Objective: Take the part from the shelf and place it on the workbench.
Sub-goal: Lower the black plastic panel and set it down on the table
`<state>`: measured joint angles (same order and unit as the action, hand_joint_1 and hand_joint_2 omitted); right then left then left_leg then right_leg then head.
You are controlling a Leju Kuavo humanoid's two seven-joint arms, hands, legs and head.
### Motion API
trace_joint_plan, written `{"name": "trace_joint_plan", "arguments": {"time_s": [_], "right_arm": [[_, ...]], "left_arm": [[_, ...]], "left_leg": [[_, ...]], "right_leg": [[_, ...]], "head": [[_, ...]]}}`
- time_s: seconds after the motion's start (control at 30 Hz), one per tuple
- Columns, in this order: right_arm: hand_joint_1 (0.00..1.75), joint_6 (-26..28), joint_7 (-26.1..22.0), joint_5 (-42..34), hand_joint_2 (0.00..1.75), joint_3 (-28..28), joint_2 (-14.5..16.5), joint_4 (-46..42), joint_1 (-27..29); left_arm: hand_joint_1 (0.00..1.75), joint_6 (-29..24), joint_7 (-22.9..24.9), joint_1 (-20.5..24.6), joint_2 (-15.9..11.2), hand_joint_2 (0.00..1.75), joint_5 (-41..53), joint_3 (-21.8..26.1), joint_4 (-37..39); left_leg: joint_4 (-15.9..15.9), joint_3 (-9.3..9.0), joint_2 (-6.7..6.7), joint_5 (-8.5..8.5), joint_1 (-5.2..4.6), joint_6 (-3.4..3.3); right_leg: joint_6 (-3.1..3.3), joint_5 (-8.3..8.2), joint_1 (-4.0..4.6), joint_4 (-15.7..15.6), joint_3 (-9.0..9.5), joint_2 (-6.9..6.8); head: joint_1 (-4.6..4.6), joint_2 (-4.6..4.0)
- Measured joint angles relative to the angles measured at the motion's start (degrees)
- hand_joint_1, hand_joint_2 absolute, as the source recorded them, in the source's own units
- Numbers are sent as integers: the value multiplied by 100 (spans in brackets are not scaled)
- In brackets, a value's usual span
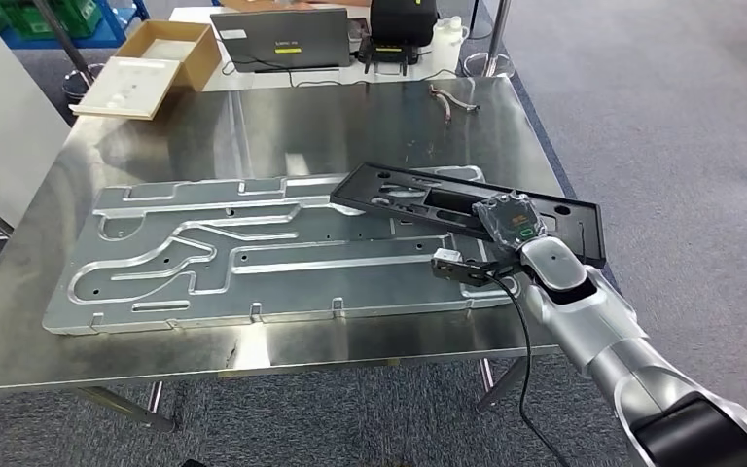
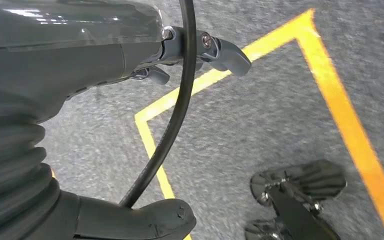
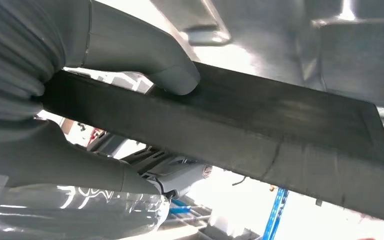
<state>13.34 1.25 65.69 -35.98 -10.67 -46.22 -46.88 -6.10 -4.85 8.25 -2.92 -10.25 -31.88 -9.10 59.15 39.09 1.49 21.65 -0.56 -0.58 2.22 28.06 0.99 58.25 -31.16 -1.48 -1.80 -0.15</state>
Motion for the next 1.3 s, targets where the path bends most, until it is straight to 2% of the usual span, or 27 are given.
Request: {"name": "trace_joint_plan", "arguments": {"time_s": [0.03,0.07,0.13,0.17,0.2,0.27,0.3,0.33,0.37,0.43,0.47,0.5,0.57,0.63,0.7,0.77,0.8,0.83,0.87,0.93,0.97,1.0,1.03,1.13,1.2,1.27,1.3], "right_arm": [[175,7,-9,7,175,-32,0,96,-68],[175,11,-13,9,175,-56,0,171,-128],[175,25,-18,10,175,-77,16,305,-220],[175,32,-22,7,175,-81,37,378,-257],[175,37,-26,4,175,-84,66,451,-278],[175,43,-31,-8,175,-85,139,607,-300],[175,46,-31,-13,175,-85,181,679,-300],[175,49,-31,-18,175,-85,225,747,-300],[175,53,-31,-21,175,-85,270,805,-302],[175,60,-34,-22,175,-85,361,898,-320],[175,68,-39,-21,175,-85,417,941,-338],[175,78,-47,-19,175,-85,475,977,-358],[175,93,-83,-12,175,-85,579,1027,-393],[175,67,-124,-34,175,-99,625,1049,-415],[175,-25,-105,-200,175,-197,629,1040,-433],[175,-128,2,-556,175,-430,606,985,-448],[175,-162,73,-767,175,-584,587,941,-456],[175,-183,143,-975,175,-752,560,890,-469],[175,-194,202,-1156,175,-923,526,832,-489],[175,-204,284,-1389,175,-1255,433,705,-537],[175,-202,302,-1454,175,-1395,380,648,-555],[175,-200,308,-1510,175,-1513,329,599,-568],[175,-195,308,-1575,175,-1604,285,560,-580],[175,-202,338,-1817,175,-1864,217,453,-638],[175,-242,383,-1960,175,-2038,213,397,-687],[175,-295,421,-2076,175,-2190,221,362,-722],[175,-310,435,-2115,175,-2257,227,349,-730]], "left_arm": [[0,-5,8,24,1,175,0,-3,-3],[0,-11,10,51,7,175,1,-7,-7],[0,-21,11,99,22,175,4,-16,-20],[0,-22,11,121,29,175,7,-20,-24],[0,-22,11,142,32,175,10,-24,-27],[0,-23,11,169,33,175,20,-28,-29],[0,-23,13,169,34,175,27,-30,-29],[0,-22,15,163,36,175,35,-32,-30],[0,-21,16,157,38,175,43,-34,-30],[0,-19,17,153,40,175,54,-40,-30],[0,-18,17,156,39,175,56,-46,-30],[0,-12,16,158,37,175,58,-56,-30],[0,10,9,161,33,175,69,-80,-30],[0,48,4,178,32,175,88,-102,-30],[0,86,10,218,32,175,122,-118,-30],[0,109,33,249,32,175,162,-130,-30],[0,116,49,254,33,175,175,-138,-30],[0,122,68,258,34,175,186,-148,-30],[0,129,85,266,34,175,192,-159,-30],[0,140,107,296,34,175,201,-175,-30],[0,146,112,313,34,175,204,-180,-30],[0,151,114,324,35,175,206,-188,-30],[0,156,119,332,37,175,211,-201,-30],[0,166,142,347,48,175,239,-244,-32],[0,169,149,371,54,175,244,-256,-34],[0,169,154,399,58,175,243,-259,-34],[0,169,156,406,60,175,243,-260,-34]], "left_leg": [[-75,1,22,-93,-21,-30],[-74,-16,32,-105,-24,-56],[-126,-75,58,-122,23,-102],[-153,-107,67,-119,53,-130],[-166,-134,81,-109,69,-153],[-166,-156,98,-72,82,-179],[-161,-169,108,-49,91,-173],[-149,-188,113,-20,104,-155],[-129,-210,117,15,121,-131],[-71,-250,117,98,144,-58],[-37,-255,110,136,142,-17],[-21,-253,101,158,133,26],[-24,-255,78,174,122,99],[22,-256,56,239,140,163],[436,-84,13,509,150,218],[1183,268,-25,870,149,255],[1472,409,-32,964,149,265],[1569,458,-35,947,149,270],[1437,396,-36,825,150,269],[693,31,-9,448,153,250],[343,-137,15,314,146,223],[112,-243,38,240,137,189],[15,-278,58,226,121,150],[-25,-301,61,197,110,23],[-59,-335,71,166,148,-47],[-63,-339,82,163,158,-77],[-61,-343,88,167,157,-83]], "right_leg": [[-33,37,8,15,12,3],[-67,69,16,8,19,4],[-129,165,-3,80,8,2],[-164,264,-23,255,-70,19],[-199,397,-60,544,-217,39],[-272,642,-140,1293,-655,78],[-306,653,-180,1531,-831,82],[-338,557,-215,1581,-921,81],[-365,355,-245,1409,-900,76],[-402,-109,-276,725,-654,16],[-393,-223,-269,412,-530,-17],[-368,-257,-253,230,-455,-44],[-287,-198,-221,132,-412,-36],[-208,-200,-228,110,-375,-50],[-132,-197,-227,72,-326,-106],[-86,-177,-199,68,-298,-151],[-75,-170,-187,68,-288,-161],[-69,-164,-179,69,-277,-165],[-68,-158,-175,71,-265,-164],[-88,-139,-172,76,-233,-159],[-110,-124,-162,84,-218,-148],[-138,-112,-152,90,-206,-143],[-167,-104,-142,93,-198,-140],[-261,-67,-150,101,-201,-142],[-298,157,-171,428,-345,-69],[-314,497,-190,1154,-672,29],[-320,588,-196,1485,-833,54]], "head": [[1,0],[-1,0],[0,0],[-1,0],[1,0],[1,0],[1,0],[1,0],[1,0],[1,0],[0,0],[-1,0],[-1,0],[0,0],[-1,0],[-1,0],[-1,0],[-1,0],[-1,0],[-1,0],[-1,0],[0,0],[1,0],[1,0],[2,0],[3,0],[4,0]]}}
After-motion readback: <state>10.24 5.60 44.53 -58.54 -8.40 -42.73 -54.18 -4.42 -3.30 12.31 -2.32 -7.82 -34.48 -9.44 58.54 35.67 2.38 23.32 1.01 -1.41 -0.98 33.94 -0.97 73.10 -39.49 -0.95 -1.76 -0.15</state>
